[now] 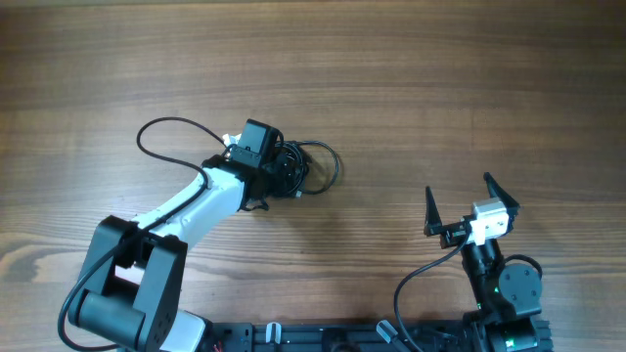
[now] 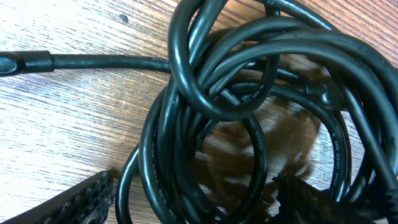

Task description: Untangle cables

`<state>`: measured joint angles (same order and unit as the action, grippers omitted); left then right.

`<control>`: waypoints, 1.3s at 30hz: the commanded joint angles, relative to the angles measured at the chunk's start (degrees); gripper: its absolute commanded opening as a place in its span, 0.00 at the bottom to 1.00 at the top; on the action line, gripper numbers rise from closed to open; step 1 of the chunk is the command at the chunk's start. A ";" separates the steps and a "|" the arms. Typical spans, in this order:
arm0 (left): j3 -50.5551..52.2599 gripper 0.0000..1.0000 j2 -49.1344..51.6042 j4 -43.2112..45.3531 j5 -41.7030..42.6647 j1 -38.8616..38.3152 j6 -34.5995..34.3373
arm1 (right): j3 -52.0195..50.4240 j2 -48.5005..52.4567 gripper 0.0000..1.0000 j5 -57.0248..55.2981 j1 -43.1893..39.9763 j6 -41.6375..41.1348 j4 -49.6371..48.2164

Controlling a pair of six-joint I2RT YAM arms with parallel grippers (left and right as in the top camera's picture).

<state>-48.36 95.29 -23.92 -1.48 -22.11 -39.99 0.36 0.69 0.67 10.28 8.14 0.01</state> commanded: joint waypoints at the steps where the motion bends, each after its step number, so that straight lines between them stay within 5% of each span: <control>1: 0.59 0.88 1.07 -0.02 -0.76 -0.28 -0.83 | -0.07 -0.26 1.00 0.74 -0.28 -0.72 -0.24; 16: 0.59 0.85 1.11 0.20 -0.81 -0.28 -0.85 | -0.07 -0.26 1.00 0.74 -0.28 -0.72 -0.24; 21: 0.59 0.64 1.11 0.17 -0.79 -0.28 -0.83 | -0.07 -0.26 1.00 0.74 -0.28 -0.72 -0.24; 24: 0.59 0.72 1.11 0.15 -0.76 -0.28 -0.83 | -0.07 -0.26 1.00 0.74 -0.28 -0.72 -0.24; 28: 0.59 0.70 1.11 0.02 -0.76 -0.28 -0.83 | -0.07 -0.26 1.00 0.74 -0.28 -0.72 -0.24; 39: 0.59 0.36 1.11 0.90 -0.81 -0.28 -0.83 | -0.07 -0.26 1.00 0.74 -0.28 -0.70 -0.24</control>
<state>-48.34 95.53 -23.24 -1.69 -22.11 -41.06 0.36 0.69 0.67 10.28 8.16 0.01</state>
